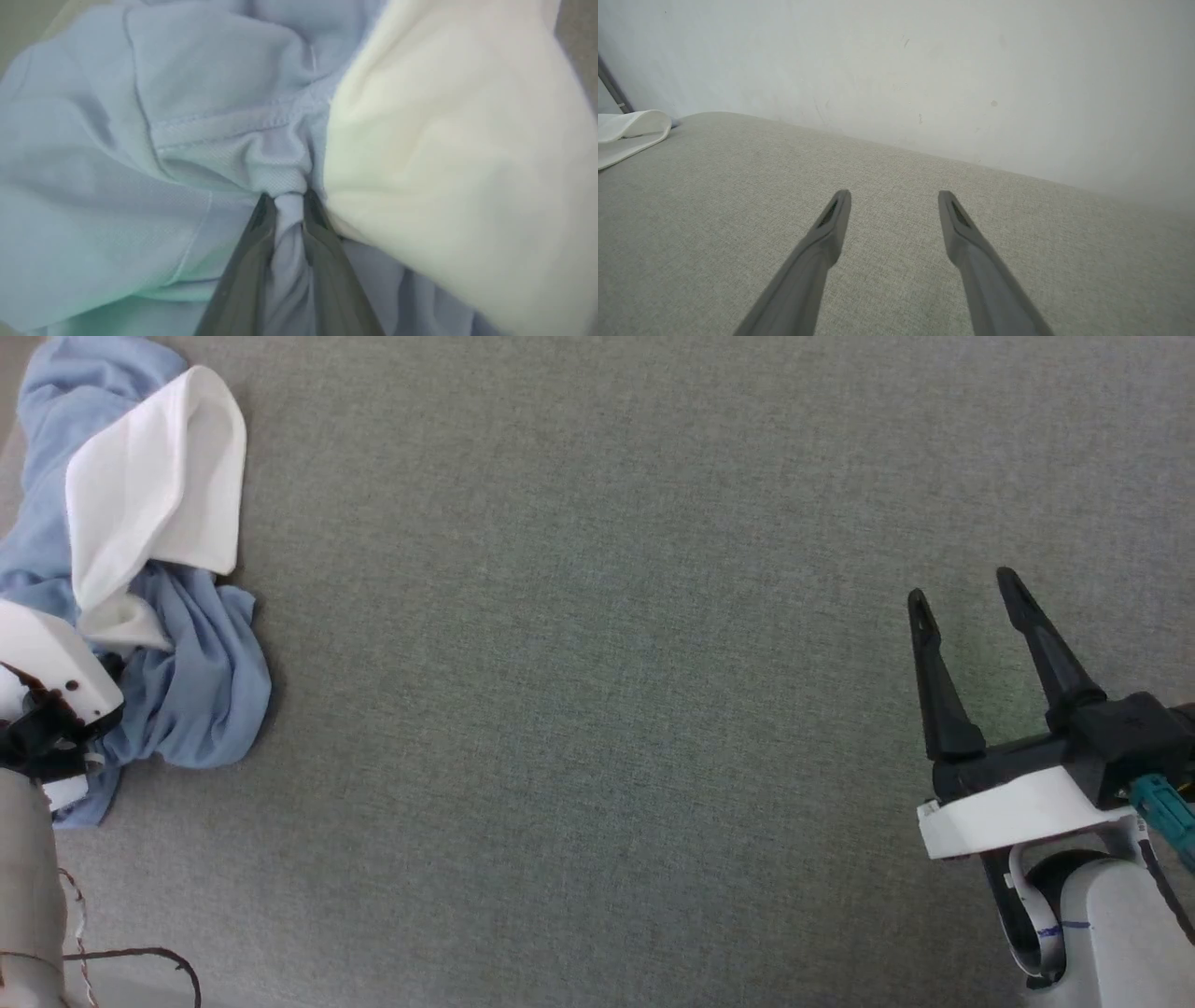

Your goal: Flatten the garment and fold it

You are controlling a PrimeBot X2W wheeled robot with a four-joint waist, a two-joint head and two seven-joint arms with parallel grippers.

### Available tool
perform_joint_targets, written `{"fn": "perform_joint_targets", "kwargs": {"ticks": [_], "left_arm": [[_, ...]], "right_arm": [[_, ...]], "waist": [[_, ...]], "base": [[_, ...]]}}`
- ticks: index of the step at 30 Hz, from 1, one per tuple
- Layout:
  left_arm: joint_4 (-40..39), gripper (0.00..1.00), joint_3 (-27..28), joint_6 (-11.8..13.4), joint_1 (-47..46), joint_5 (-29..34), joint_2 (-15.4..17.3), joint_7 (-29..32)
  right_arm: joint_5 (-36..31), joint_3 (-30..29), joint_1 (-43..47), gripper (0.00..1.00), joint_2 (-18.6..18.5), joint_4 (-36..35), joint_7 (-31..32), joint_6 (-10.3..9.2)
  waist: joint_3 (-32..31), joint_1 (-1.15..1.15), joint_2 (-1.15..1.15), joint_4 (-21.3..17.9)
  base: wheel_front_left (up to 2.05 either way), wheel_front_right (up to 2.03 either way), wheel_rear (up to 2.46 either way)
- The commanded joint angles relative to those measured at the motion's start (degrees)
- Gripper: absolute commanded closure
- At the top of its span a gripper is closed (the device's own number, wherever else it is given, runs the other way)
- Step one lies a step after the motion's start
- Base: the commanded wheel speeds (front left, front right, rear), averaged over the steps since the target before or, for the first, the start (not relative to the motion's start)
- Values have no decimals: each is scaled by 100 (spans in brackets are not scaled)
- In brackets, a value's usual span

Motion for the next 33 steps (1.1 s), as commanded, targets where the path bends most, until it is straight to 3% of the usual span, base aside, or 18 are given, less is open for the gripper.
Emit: {"fn": "perform_joint_targets", "kwargs": {"ticks": [1, 9, 18, 25, 33], "left_arm": [[179, 100, -115, -7, 207, 57, -232, 8], [-568, 100, -448, 236, -40, 650, 154, -1407], [-1643, 100, -900, 296, -516, 1212, 217, -3284], [-2387, 100, -1258, 175, -802, 1294, -74, -4099], [-3495, 100, -1745, 72, -506, 1073, -769, -4126]], "right_arm": [[44, 0, -70, 0, -11, 33, -46, -4], [138, -78, 69, 0, 22, 241, -210, -4], [374, -242, 320, 0, 43, 447, -385, -4], [512, -422, 520, 0, 45, 490, -430, -4], [600, -606, 749, 0, 45, 462, -397, -4]], "waist": [[-89, 0, 0, -12], [-659, 0, 0, -21], [-1346, 0, 0, -168], [-1741, 0, 0, -576], [-1970, 0, 0, -1281]], "base": [[0, 0, 0], [0, 0, 0], [0, 0, 0], [0, 0, 0], [0, 0, 0]]}}
